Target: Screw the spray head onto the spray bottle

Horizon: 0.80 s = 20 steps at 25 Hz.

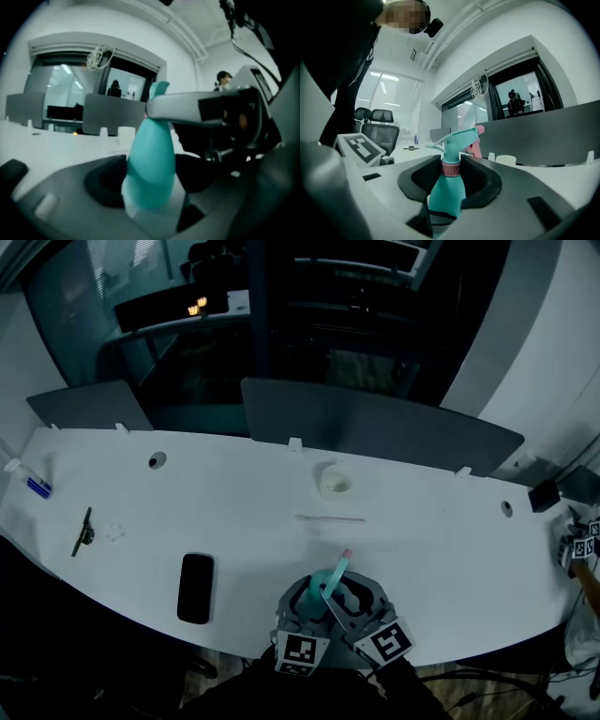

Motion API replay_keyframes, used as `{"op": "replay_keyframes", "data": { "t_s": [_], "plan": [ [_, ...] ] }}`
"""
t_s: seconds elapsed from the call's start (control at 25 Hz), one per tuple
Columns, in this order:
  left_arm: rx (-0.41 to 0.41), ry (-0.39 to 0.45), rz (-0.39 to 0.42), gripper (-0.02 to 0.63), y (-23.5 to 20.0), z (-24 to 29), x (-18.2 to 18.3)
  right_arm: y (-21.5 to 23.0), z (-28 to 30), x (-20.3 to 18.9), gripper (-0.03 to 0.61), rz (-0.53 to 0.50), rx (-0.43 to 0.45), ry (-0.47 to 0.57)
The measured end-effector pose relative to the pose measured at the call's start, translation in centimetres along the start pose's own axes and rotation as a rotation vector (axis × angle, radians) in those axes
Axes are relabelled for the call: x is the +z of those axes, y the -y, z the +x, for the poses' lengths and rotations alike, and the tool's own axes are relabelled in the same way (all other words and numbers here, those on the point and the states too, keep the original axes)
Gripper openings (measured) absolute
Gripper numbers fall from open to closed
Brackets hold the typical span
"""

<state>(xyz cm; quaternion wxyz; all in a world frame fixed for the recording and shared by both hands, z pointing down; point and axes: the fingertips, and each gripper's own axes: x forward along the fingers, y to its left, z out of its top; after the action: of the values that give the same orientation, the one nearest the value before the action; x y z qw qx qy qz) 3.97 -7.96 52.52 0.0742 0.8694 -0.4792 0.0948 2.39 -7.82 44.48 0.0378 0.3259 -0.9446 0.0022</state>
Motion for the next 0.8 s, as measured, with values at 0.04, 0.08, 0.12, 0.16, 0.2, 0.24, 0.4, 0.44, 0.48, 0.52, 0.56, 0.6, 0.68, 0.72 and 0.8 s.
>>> {"op": "replay_keyframes", "data": {
  "t_s": [0.04, 0.08, 0.12, 0.16, 0.2, 0.24, 0.4, 0.44, 0.48, 0.52, 0.56, 0.6, 0.68, 0.72, 0.8],
  "plan": [
    [0.010, -0.005, 0.008, 0.329, 0.1, 0.0, -0.2, 0.0, -0.1, -0.1, 0.132, -0.003, -0.002, -0.001],
    [-0.033, -0.013, 0.023, 0.331, 0.2, 0.0, -0.2, 0.1, -0.2, -0.1, 0.132, -0.004, 0.001, -0.004],
    [-0.116, -0.024, 0.039, 0.334, 0.2, -0.1, -0.2, 0.0, -0.2, -0.2, 0.132, -0.001, 0.008, -0.010],
    [-0.221, -0.037, 0.052, 0.334, 0.2, -0.2, -0.1, 0.0, -0.2, -0.3, 0.132, 0.006, 0.022, -0.016],
    [-0.334, -0.056, 0.064, 0.334, 0.1, -0.4, -0.1, -0.1, -0.1, -0.3, 0.132, 0.012, 0.037, -0.019],
    [-0.440, -0.081, 0.076, 0.334, 0.0, -0.4, 0.0, -0.2, 0.0, -0.2, 0.132, 0.017, 0.051, -0.017],
    [-0.585, -0.106, 0.081, 0.322, 0.3, 0.2, 0.4, 0.6, -0.1, -0.1, 0.132, 0.021, 0.035, 0.007],
    [-0.526, -0.084, 0.065, 0.320, 0.3, 0.3, 0.6, 0.7, -0.1, -0.1, 0.132, 0.016, 0.024, 0.007],
    [-0.433, -0.055, 0.043, 0.319, 0.2, 0.3, 0.7, 0.7, -0.1, -0.1, 0.132, 0.011, 0.014, 0.004],
    [-0.320, -0.025, 0.019, 0.318, 0.1, 0.2, 0.7, 0.6, 0.0, -0.2, 0.132, 0.007, 0.005, 0.001],
    [-0.207, 0.001, 0.004, 0.318, 0.0, 0.1, 0.6, 0.5, 0.0, -0.2, 0.132, 0.005, -0.005, 0.002],
    [-0.111, 0.018, 0.004, 0.318, 0.0, 0.1, 0.4, 0.5, -0.1, -0.2, 0.132, 0.003, -0.016, 0.007],
    [-0.018, 0.018, 0.042, 0.323, 0.1, 0.1, -0.3, 0.6, -0.3, -0.3, 0.132, -0.005, -0.030, 0.016],
    [-0.032, 0.005, 0.066, 0.328, 0.2, 0.1, -0.4, 0.6, -0.3, -0.3, 0.132, -0.007, -0.029, 0.018],
    [-0.165, -0.021, 0.104, 0.330, 0.2, 0.0, -0.1, 0.5, -0.2, -0.2, 0.132, 0.000, -0.013, 0.010]
  ]
}}
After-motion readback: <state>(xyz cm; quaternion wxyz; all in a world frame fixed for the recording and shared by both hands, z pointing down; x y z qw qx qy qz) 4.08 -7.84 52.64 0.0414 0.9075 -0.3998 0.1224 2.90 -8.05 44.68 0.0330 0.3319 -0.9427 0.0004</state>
